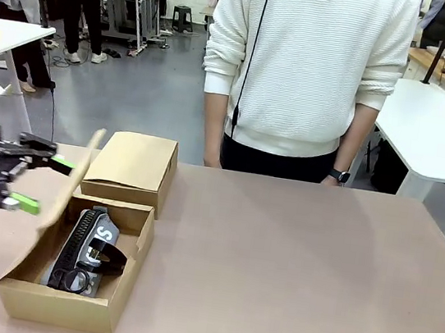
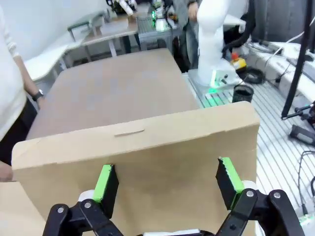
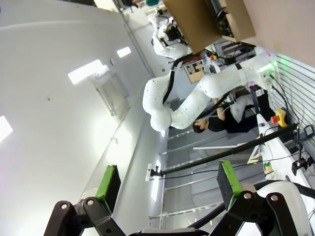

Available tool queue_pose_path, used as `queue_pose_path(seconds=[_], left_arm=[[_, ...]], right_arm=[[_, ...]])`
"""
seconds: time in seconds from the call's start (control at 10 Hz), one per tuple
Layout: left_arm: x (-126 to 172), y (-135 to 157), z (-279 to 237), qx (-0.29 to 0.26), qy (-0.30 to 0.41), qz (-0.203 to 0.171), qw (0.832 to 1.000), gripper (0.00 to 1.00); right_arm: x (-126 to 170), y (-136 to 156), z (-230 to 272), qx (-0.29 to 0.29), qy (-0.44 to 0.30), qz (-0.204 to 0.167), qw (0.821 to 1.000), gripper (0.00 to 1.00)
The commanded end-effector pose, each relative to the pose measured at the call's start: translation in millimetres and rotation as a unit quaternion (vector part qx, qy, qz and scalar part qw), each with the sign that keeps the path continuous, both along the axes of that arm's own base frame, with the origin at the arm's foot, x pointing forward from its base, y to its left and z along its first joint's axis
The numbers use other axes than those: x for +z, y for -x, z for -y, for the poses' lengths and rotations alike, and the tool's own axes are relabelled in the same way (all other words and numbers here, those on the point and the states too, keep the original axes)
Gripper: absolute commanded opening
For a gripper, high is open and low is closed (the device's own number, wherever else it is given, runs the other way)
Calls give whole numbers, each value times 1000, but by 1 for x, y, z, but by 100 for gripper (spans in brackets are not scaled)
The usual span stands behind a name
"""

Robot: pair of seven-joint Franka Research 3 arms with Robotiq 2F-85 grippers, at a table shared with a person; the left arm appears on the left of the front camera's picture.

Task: Place items inside the box.
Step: Close the lid of the Mailer Box closest to the robot.

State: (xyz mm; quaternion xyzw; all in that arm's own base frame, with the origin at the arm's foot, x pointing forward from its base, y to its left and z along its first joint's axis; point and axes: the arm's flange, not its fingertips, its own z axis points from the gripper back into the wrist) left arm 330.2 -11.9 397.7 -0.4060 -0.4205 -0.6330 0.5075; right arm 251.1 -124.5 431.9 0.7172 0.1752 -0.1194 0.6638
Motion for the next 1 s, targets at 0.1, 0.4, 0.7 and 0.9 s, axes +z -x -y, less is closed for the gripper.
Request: queue_pose_path(seconds=[0.1, 0.4, 0.7, 0.9], left_arm=[[-70, 87, 75, 50, -48, -25, 997, 100], [-113, 105, 92, 68, -91, -37, 993, 100], [-113, 107, 88, 60, -101, -20, 993, 100], [-98, 109, 79, 56, -87, -26, 994, 100]], right_arm=[[7, -1, 0, 1, -6, -9, 1000, 100], [7, -1, 0, 1, -6, -9, 1000, 100], [7, -1, 0, 1, -6, -9, 1000, 100], [7, -1, 0, 1, -6, -9, 1000, 100]])
